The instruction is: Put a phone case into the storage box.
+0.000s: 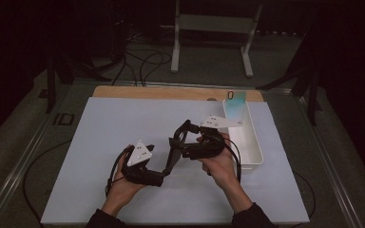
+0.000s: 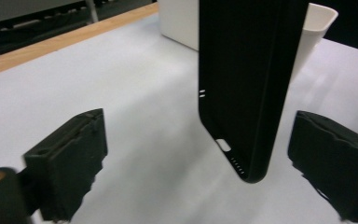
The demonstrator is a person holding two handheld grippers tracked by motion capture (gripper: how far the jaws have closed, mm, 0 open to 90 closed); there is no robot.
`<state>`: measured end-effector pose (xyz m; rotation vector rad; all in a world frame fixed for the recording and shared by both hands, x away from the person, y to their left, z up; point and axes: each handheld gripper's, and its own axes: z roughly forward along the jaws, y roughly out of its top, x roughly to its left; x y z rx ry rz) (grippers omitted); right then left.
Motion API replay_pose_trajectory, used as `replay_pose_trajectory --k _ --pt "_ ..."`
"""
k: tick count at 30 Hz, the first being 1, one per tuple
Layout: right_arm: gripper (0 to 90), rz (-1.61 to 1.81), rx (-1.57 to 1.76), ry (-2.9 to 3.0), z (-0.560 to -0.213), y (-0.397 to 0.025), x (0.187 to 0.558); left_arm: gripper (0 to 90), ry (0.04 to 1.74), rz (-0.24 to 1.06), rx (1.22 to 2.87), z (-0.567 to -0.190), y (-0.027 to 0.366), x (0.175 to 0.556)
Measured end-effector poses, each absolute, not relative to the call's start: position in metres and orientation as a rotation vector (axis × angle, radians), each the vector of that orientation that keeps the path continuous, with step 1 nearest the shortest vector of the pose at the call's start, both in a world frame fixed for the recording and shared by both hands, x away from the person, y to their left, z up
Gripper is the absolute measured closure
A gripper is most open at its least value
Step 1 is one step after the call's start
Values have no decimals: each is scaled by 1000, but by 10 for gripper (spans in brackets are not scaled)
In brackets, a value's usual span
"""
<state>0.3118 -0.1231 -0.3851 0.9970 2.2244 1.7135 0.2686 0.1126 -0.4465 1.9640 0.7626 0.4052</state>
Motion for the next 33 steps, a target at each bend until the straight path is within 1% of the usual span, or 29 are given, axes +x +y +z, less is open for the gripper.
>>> replay_pose_trajectory --k 3,7,13,25,33 --pt "142 1711 996 2224 -385 -124 312 13 770 415 1959 -446 117 270" --pt "142 1706 996 2222 -384 -124 313 6 781 441 1959 -447 123 270" --pt "142 1682 988 2224 -383 -124 315 3 796 496 1957 -450 133 270" --pt "142 1668 987 2206 -380 -131 316 3 817 525 1900 -454 158 267" --pt "142 1662 993 2197 -378 -134 317 3 838 577 1891 -461 178 259"
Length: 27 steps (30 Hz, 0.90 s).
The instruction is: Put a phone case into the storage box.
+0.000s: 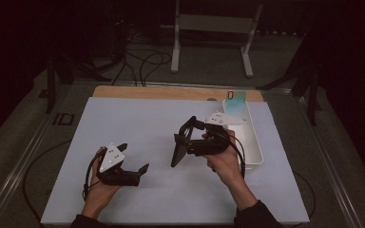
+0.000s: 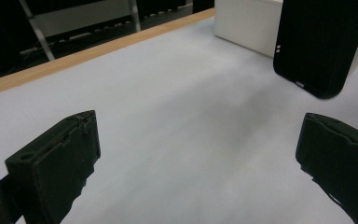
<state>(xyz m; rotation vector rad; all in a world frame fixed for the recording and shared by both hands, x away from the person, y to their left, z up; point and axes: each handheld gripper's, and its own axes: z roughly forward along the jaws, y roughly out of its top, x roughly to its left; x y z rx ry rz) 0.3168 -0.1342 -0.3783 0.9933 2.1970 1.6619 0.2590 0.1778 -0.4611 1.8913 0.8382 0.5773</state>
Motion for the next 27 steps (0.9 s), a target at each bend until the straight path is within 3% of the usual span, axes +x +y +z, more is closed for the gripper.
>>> replay_pose_trajectory --k 27 --pt "142 1655 1034 2114 -365 -150 331 5 935 628 1798 -479 226 241"
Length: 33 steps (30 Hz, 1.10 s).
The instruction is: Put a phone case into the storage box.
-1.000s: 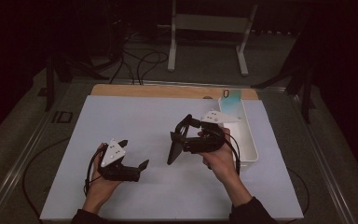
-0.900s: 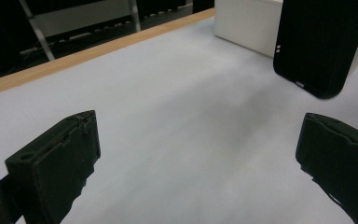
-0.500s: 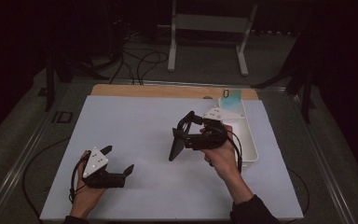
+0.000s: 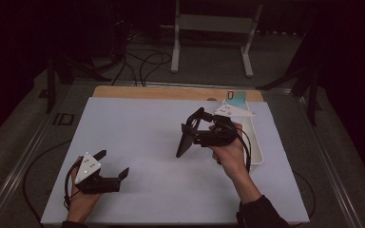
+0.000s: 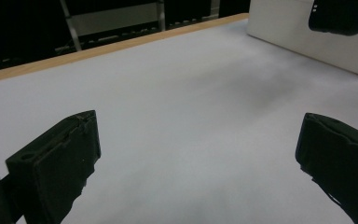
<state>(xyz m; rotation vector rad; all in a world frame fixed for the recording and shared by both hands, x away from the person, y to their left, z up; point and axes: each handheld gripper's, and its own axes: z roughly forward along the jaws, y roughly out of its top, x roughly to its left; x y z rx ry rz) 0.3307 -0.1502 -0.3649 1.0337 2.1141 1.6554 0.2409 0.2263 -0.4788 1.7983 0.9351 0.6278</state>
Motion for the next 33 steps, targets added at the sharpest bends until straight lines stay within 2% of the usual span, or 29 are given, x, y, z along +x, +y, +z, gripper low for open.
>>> replay_pose_trajectory --k 33 --pt "143 1544 1132 1986 -351 -185 377 9 963 639 1790 -481 229 241"
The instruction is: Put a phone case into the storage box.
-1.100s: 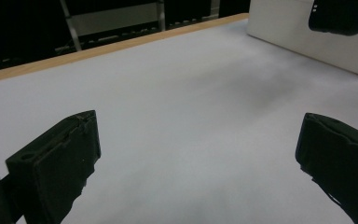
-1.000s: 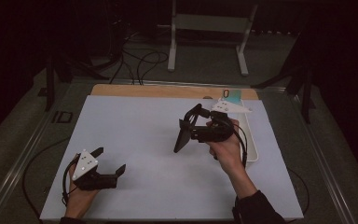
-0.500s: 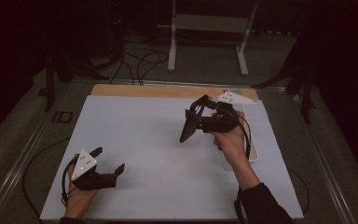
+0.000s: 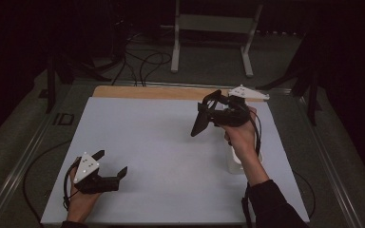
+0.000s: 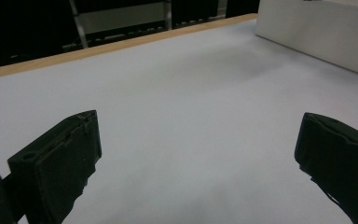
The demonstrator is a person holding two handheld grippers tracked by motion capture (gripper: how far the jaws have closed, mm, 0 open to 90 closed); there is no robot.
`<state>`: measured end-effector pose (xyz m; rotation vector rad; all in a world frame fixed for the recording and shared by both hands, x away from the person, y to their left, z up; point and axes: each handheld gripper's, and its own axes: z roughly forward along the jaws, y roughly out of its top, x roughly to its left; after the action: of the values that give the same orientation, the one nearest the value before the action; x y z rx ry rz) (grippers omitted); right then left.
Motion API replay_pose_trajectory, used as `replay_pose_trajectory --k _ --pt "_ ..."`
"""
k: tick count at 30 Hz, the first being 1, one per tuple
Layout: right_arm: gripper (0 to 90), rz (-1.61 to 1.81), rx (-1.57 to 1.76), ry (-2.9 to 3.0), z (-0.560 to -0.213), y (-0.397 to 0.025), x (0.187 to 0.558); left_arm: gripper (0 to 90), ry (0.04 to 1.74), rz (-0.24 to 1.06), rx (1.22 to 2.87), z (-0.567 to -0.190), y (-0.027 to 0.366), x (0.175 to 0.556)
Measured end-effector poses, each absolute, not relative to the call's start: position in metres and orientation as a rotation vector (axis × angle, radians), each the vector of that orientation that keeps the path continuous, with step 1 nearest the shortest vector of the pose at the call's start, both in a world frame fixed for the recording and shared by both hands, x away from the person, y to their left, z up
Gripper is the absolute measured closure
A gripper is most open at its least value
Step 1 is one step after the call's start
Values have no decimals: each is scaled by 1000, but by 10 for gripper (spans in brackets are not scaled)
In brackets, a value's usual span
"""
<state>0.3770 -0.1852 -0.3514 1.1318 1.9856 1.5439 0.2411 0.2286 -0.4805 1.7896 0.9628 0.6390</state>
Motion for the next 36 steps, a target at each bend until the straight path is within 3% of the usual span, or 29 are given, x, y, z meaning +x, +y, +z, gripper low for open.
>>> replay_pose_trajectory --k 36 --pt "145 1423 1230 1862 -344 -210 417 10 962 641 1785 -481 228 241"
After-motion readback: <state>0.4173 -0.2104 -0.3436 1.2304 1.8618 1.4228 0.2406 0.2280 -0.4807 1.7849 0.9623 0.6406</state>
